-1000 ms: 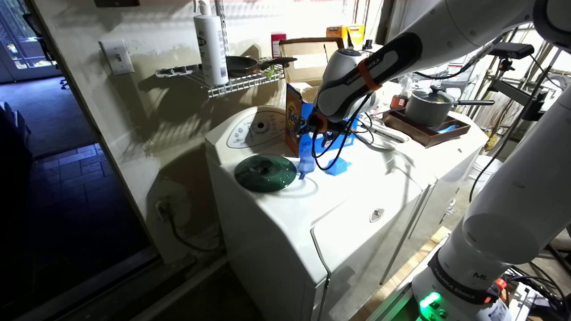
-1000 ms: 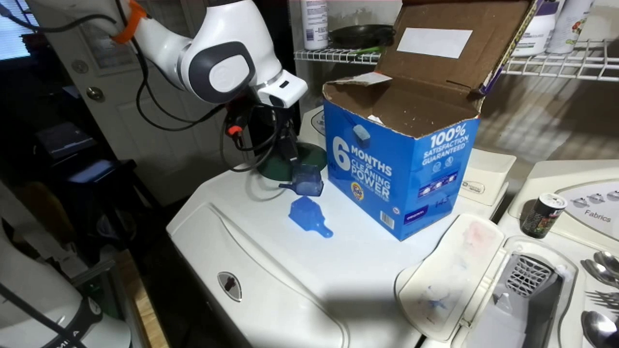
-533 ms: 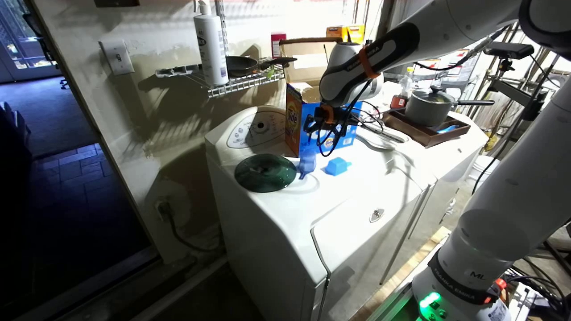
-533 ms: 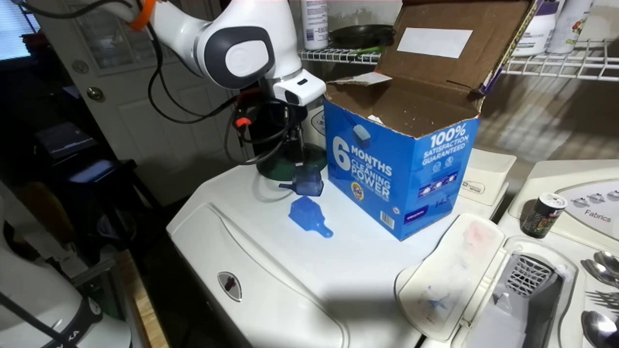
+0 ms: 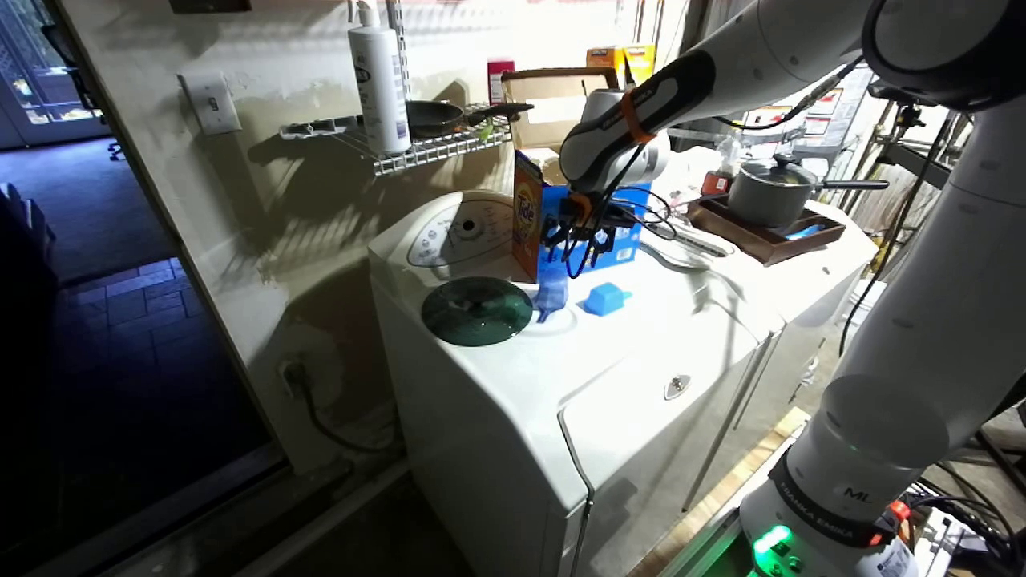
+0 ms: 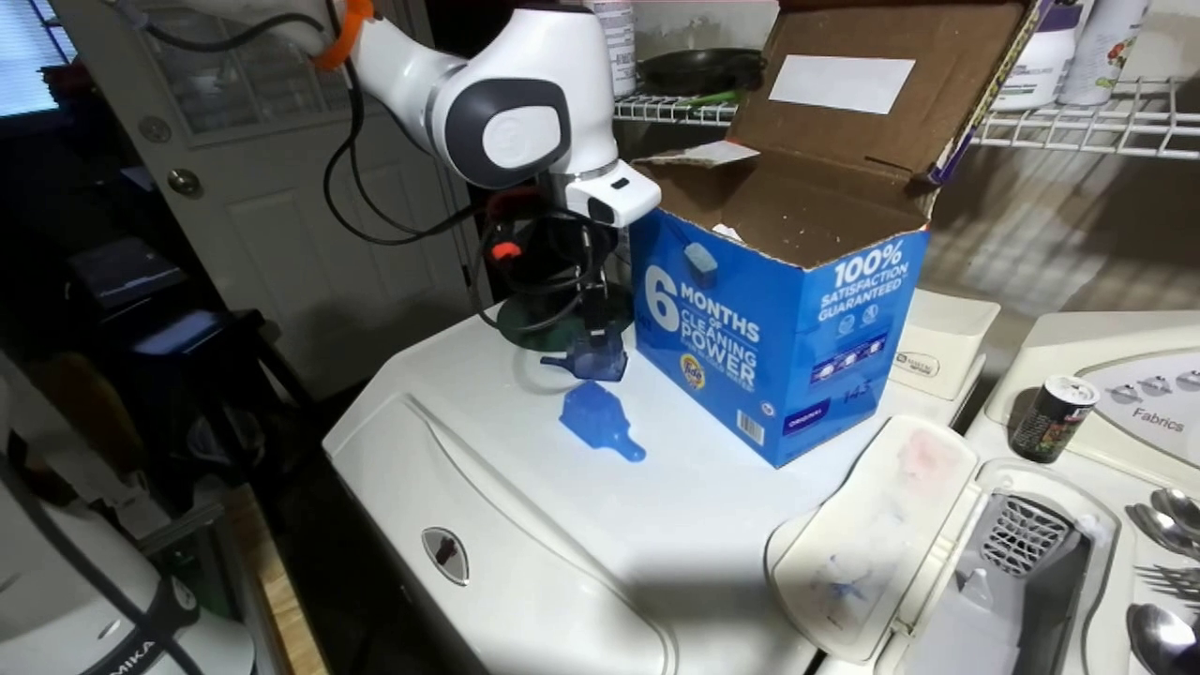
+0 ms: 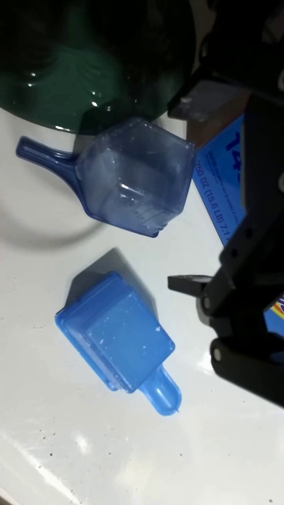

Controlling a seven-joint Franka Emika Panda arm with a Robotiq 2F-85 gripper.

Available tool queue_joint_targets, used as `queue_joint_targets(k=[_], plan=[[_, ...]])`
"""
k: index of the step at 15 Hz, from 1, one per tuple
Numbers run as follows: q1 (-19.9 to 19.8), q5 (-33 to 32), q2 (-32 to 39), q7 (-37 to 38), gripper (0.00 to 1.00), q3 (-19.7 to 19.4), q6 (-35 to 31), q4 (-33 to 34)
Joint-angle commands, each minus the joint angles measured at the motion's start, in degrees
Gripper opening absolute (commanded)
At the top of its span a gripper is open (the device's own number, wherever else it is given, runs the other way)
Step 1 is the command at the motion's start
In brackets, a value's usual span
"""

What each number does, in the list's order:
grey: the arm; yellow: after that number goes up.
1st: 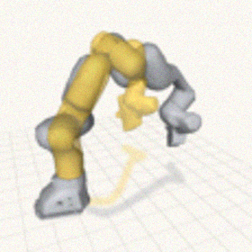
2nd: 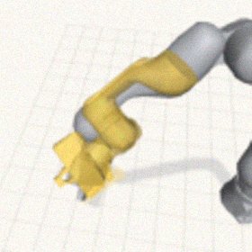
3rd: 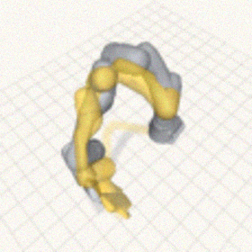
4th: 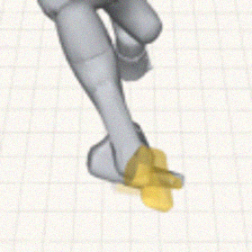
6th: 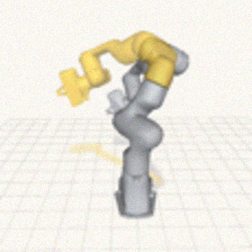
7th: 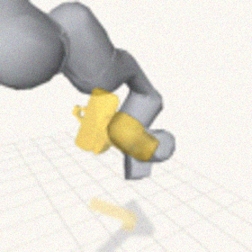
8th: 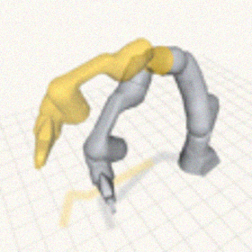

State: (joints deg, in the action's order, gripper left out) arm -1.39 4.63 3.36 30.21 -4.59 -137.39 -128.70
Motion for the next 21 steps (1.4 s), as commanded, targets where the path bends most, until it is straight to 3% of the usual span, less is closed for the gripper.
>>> queue_joint_targets(k=[1, 6, 8, 10, 13, 21], plan=[[-0.4, 4.4, 5.1, -4.5, 1.00, 0.9, 1.0, 4.5], [-0.2, 5.2, 10.0, -6.1, 1.00, 1.2, 2.0, 7.8], [-0.2, 5.4, 11.2, -6.1, 0.89, 1.3, 2.4, 8.7], [-0.1, 5.4, 11.7, -6.0, 0.64, 1.3, 2.8, 8.9], [0.0, 5.8, 11.5, -6.2, 0.42, 1.5, 3.5, 9.0], [0.2, 6.8, 10.3, -6.8, 0.36, 2.3, 5.6, 8.6]])
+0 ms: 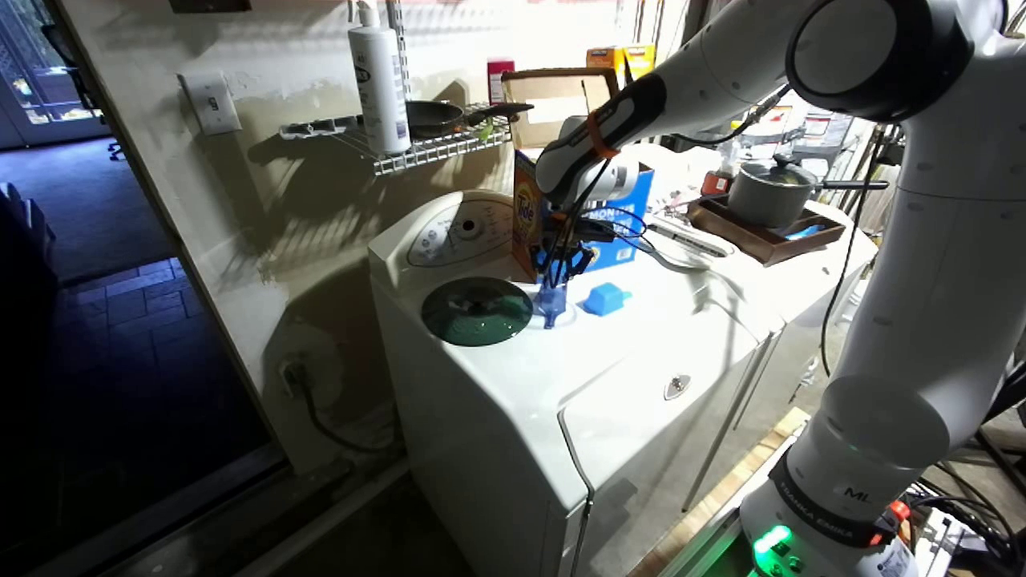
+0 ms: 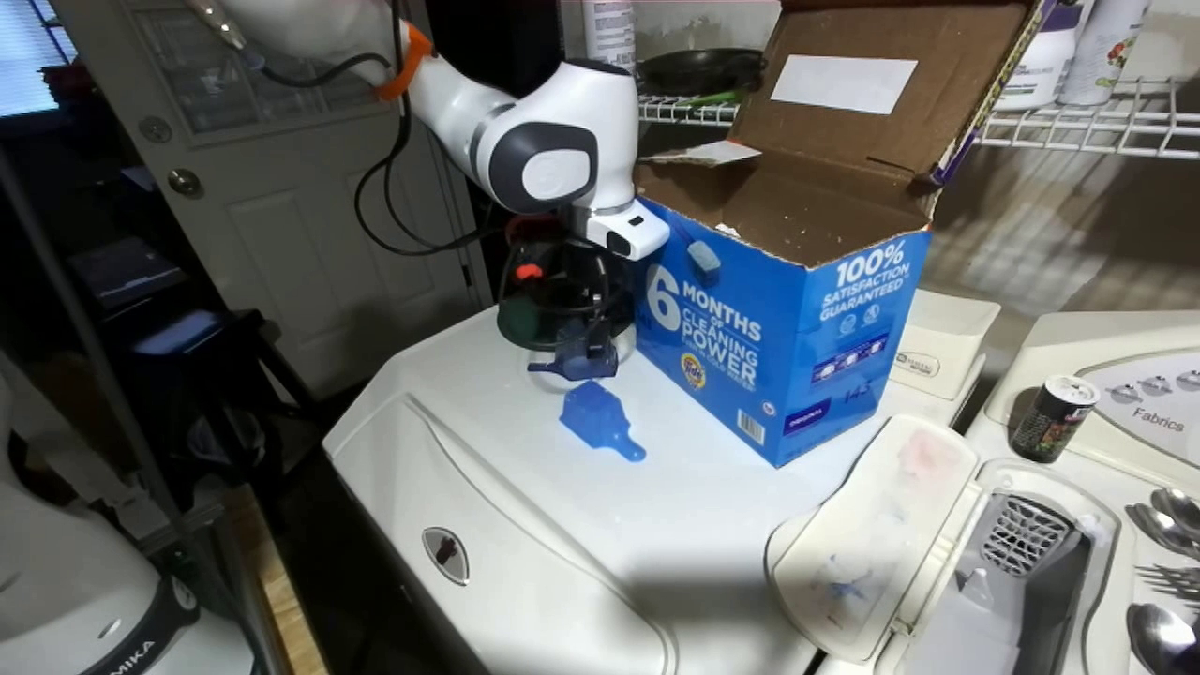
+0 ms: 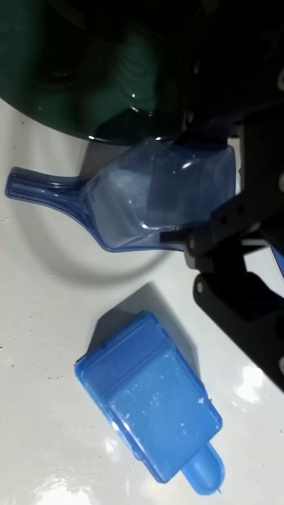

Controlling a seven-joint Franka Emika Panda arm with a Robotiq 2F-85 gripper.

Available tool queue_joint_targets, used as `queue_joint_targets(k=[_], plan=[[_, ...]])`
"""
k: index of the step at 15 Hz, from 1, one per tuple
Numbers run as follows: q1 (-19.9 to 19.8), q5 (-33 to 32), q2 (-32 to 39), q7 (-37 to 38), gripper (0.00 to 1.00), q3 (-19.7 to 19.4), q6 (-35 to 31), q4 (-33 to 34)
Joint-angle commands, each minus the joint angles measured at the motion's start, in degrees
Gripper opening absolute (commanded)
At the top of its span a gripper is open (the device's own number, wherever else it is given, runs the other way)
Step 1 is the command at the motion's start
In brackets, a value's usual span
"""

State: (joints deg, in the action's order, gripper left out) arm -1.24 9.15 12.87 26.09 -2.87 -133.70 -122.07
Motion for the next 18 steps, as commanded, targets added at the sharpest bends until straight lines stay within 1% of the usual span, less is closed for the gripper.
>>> queue_joint_targets(k=[1, 4, 12, 14, 18], plan=[[0.0, 2.5, 0.7, -2.8, 0.39, 0.7, 2.0, 2.0], [-0.1, 3.6, 0.4, -3.7, 0.39, 1.0, 2.7, 1.8], [-1.1, 11.2, -1.0, -9.4, 0.40, 1.5, 5.9, 1.7], [-1.4, 12.9, -1.1, -10.0, 0.39, 1.4, 7.8, 2.2], [-2.7, 17.9, -0.9, -11.8, 0.39, 1.2, 14.0, 3.8]])
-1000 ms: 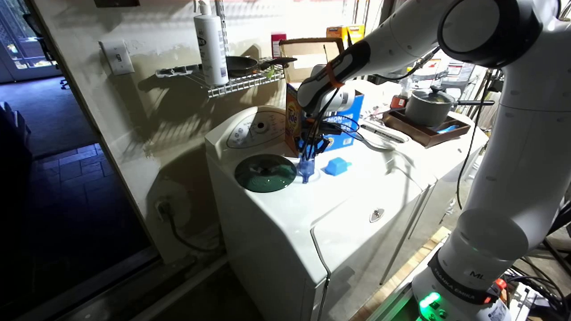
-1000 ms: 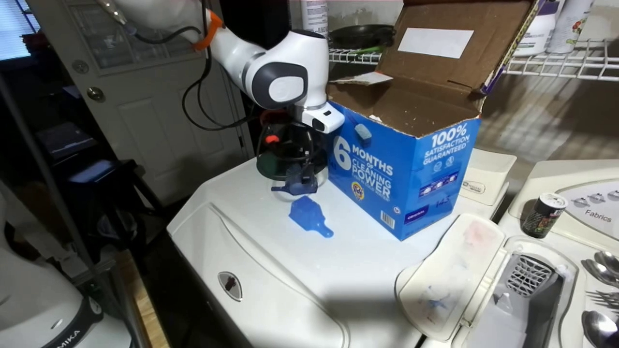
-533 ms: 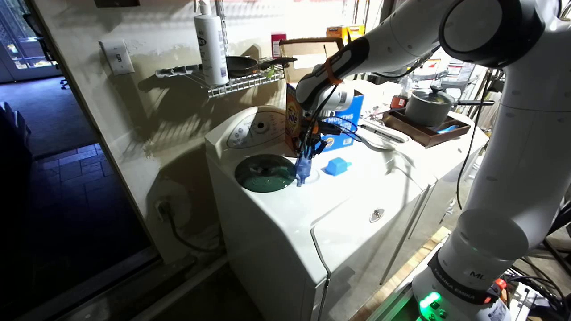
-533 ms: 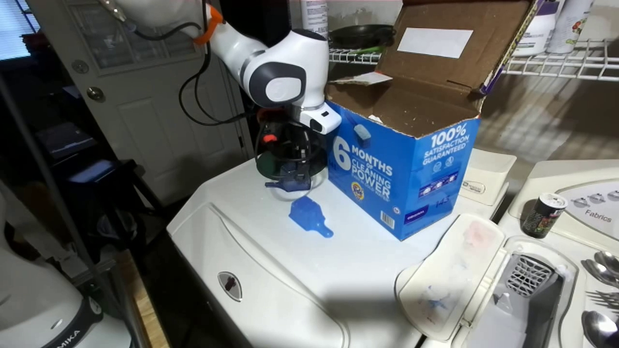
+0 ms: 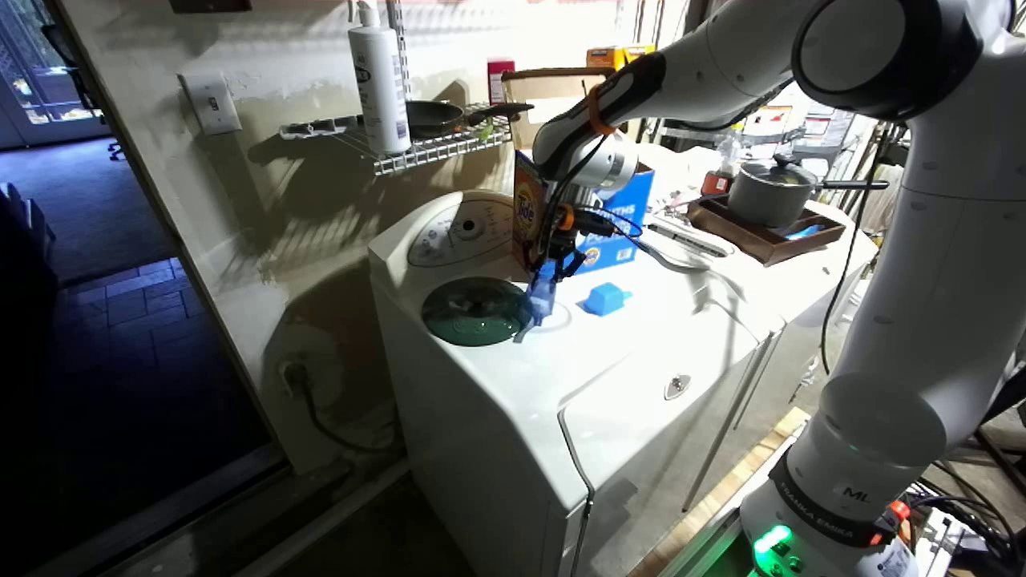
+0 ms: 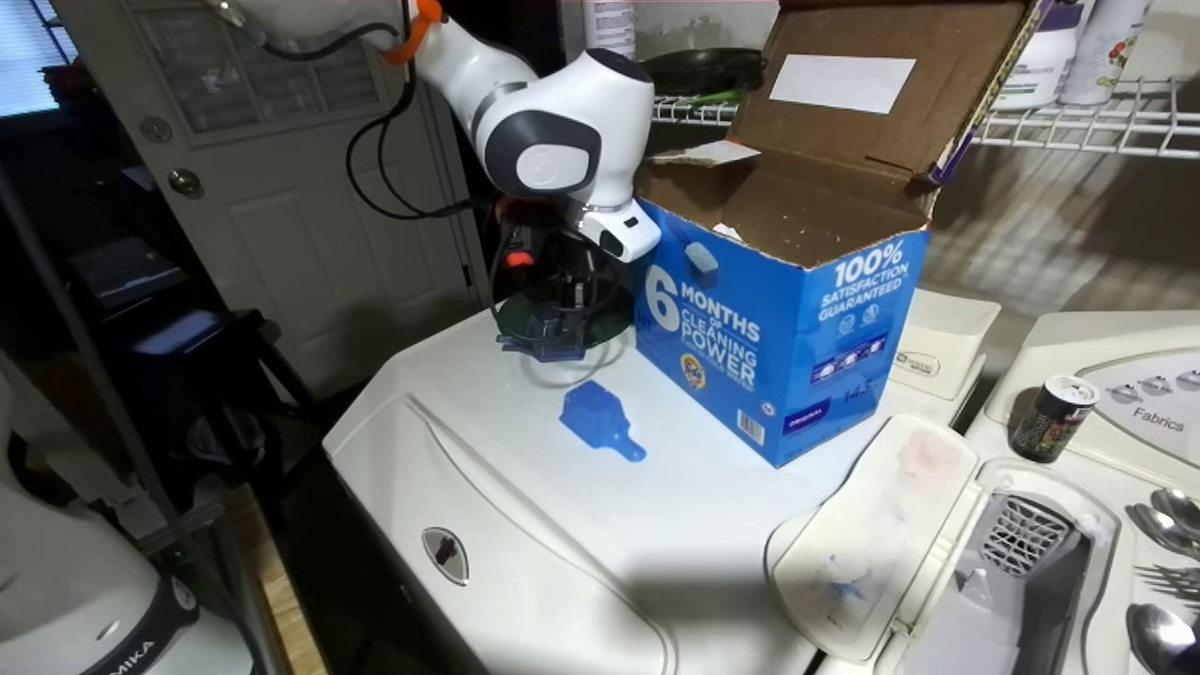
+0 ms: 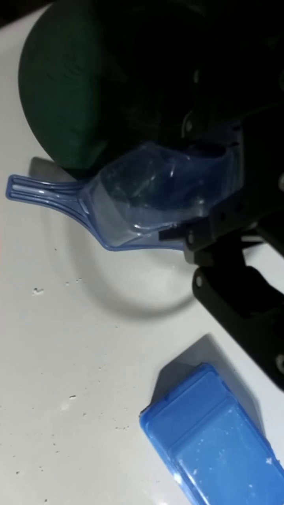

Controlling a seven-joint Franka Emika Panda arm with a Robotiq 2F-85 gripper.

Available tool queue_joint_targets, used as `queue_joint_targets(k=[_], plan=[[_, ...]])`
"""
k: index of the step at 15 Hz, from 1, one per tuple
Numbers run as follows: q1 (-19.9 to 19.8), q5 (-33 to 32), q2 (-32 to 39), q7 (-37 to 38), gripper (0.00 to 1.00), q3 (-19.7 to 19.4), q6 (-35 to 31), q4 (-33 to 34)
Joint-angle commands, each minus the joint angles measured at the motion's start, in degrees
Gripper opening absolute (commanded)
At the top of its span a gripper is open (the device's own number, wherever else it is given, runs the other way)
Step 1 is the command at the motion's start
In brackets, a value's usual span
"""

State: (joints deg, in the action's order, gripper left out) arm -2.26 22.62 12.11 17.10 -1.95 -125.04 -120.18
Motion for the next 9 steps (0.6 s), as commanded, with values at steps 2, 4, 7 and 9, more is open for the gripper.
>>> queue_joint_targets(k=[2, 4, 7, 9], plan=[[-2.5, 6.8, 0.4, -3.6, 0.38, -0.1, 8.4, 2.9], [-3.4, 8.7, 0.9, -4.1, 0.37, -0.5, 11.7, 3.7], [-4.8, 10.9, 1.8, -4.0, 0.37, -1.4, 16.5, 4.7], [-5.5, 11.9, 2.6, -3.7, 0.37, -2.0, 19.1, 5.1]])
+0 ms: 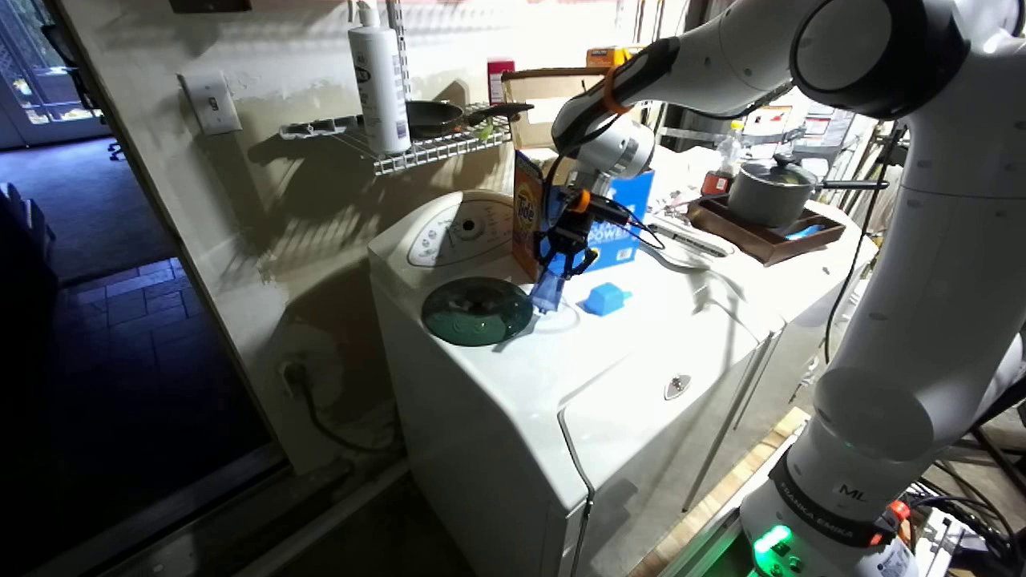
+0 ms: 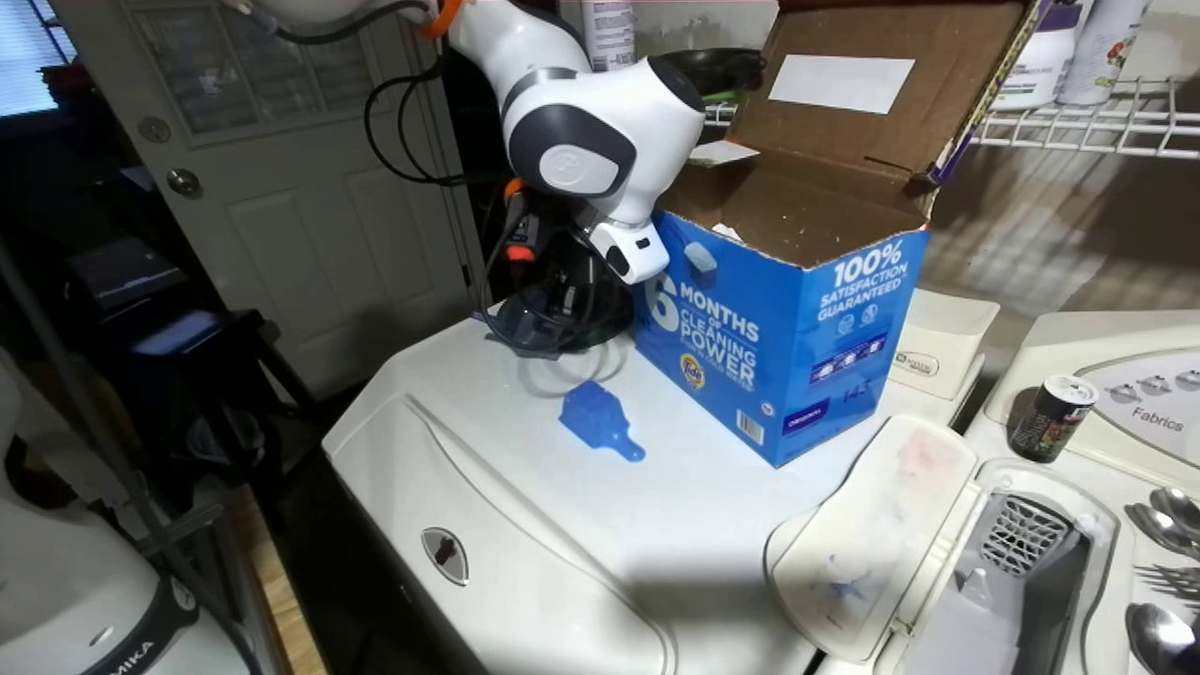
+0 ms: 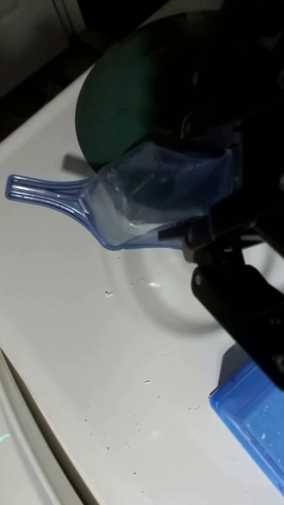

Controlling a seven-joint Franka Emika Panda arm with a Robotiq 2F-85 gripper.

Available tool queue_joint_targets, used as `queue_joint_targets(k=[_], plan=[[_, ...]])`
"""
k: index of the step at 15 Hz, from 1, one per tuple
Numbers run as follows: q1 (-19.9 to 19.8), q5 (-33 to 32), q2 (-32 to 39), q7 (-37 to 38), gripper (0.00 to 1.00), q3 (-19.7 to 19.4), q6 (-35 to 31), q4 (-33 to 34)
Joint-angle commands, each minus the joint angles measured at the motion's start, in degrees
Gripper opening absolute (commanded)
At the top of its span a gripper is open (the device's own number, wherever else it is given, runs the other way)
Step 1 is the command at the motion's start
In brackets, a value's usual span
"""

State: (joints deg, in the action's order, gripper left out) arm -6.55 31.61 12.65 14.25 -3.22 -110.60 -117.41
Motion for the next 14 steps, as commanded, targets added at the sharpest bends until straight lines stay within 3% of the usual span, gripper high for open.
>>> queue_joint_targets(k=[1, 14], plan=[[-1.5, 3.4, 2.4, -0.6, 0.37, -1.0, 5.7, 2.5], [-5.6, 15.7, 6.3, -0.8, 0.35, -4.6, 13.2, 2.0]])
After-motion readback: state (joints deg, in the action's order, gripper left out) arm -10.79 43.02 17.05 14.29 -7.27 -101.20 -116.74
